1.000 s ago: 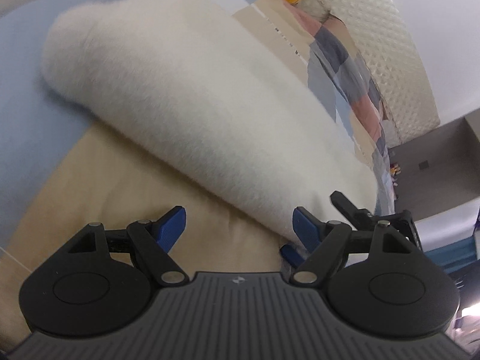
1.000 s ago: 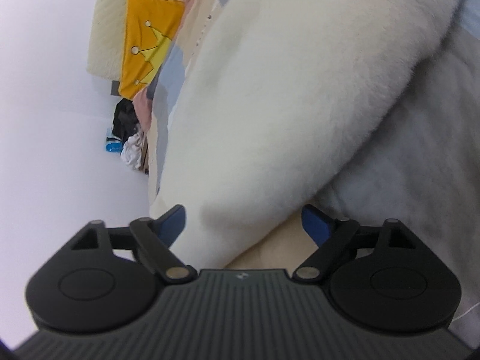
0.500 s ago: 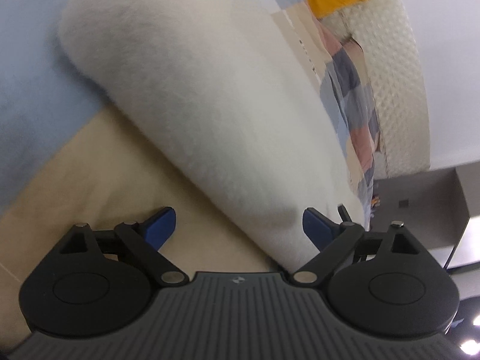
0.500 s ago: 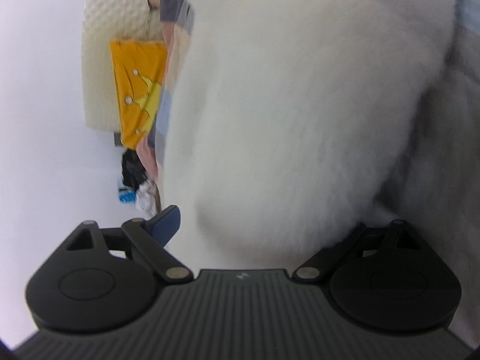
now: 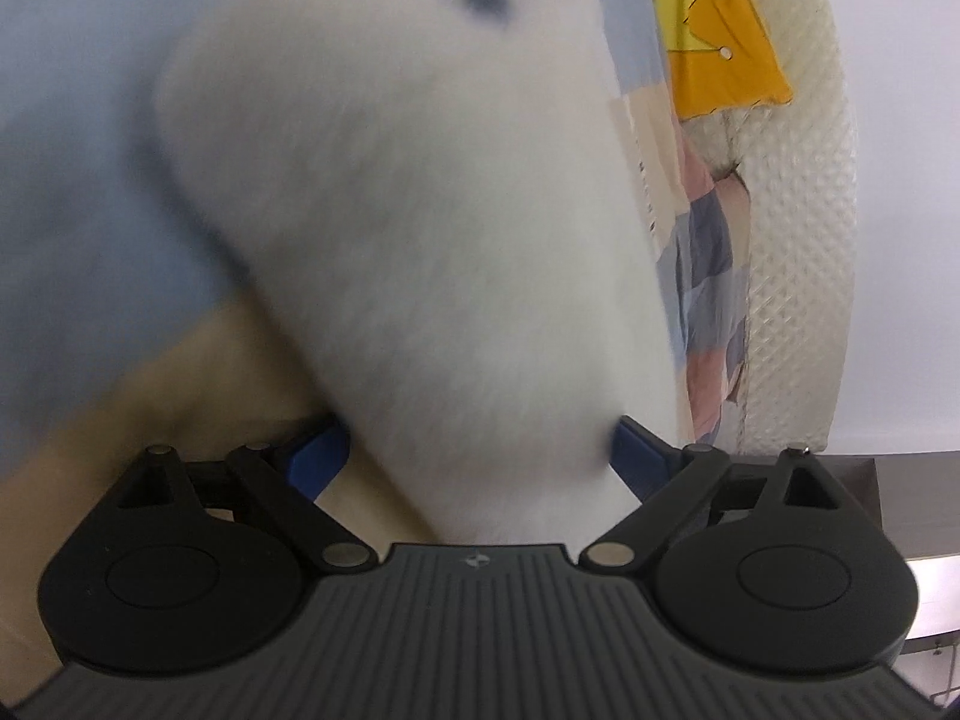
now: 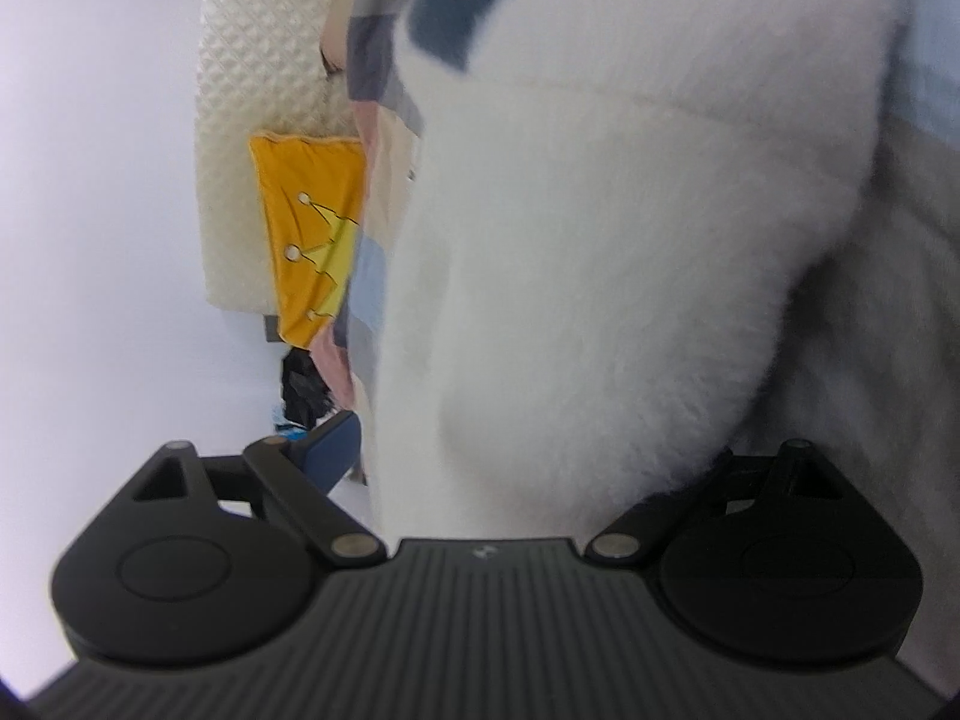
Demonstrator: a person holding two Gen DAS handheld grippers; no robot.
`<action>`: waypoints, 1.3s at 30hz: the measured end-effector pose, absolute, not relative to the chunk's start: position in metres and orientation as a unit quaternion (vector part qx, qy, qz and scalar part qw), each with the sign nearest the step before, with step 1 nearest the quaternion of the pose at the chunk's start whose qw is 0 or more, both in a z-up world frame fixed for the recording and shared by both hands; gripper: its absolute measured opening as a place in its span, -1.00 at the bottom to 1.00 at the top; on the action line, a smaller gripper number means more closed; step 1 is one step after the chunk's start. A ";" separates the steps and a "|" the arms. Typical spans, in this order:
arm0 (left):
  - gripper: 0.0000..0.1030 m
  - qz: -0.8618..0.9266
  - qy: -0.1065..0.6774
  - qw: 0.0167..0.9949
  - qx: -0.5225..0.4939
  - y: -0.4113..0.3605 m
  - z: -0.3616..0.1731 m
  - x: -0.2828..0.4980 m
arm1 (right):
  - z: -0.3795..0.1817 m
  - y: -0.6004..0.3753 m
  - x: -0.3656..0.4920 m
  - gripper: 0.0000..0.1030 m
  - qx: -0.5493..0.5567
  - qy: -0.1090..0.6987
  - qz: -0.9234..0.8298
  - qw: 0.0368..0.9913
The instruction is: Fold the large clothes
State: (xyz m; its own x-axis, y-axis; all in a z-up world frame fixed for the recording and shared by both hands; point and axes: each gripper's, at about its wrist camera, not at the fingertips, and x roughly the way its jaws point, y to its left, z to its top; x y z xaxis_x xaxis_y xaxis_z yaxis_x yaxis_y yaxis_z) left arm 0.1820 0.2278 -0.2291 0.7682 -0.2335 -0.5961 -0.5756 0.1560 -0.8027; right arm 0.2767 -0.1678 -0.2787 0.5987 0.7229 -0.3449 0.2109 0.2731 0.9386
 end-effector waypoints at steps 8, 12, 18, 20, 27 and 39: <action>0.79 0.165 0.288 0.704 -0.628 0.245 -0.224 0.193 | -0.266 -0.170 0.272 0.81 0.581 0.371 0.191 0.699; 0.42 0.185 0.285 0.697 -0.631 0.251 -0.230 0.195 | -0.270 -0.171 0.275 0.81 0.586 0.376 0.185 0.694; 0.10 0.196 0.288 0.725 -0.594 0.249 -0.223 0.203 | -0.279 -0.189 0.270 0.80 0.601 0.377 0.122 0.694; 0.07 0.198 0.287 0.733 -0.584 0.249 -0.221 0.205 | -0.282 -0.191 0.273 0.80 0.600 0.383 0.110 0.693; 0.06 0.200 0.283 0.740 -0.577 0.247 -0.221 0.197 | -0.288 -0.186 0.287 0.63 0.590 0.393 0.104 0.697; -0.05 0.209 0.291 0.766 -0.534 0.247 -0.214 0.204 | -0.266 -0.178 0.296 -0.26 0.523 0.392 0.109 0.749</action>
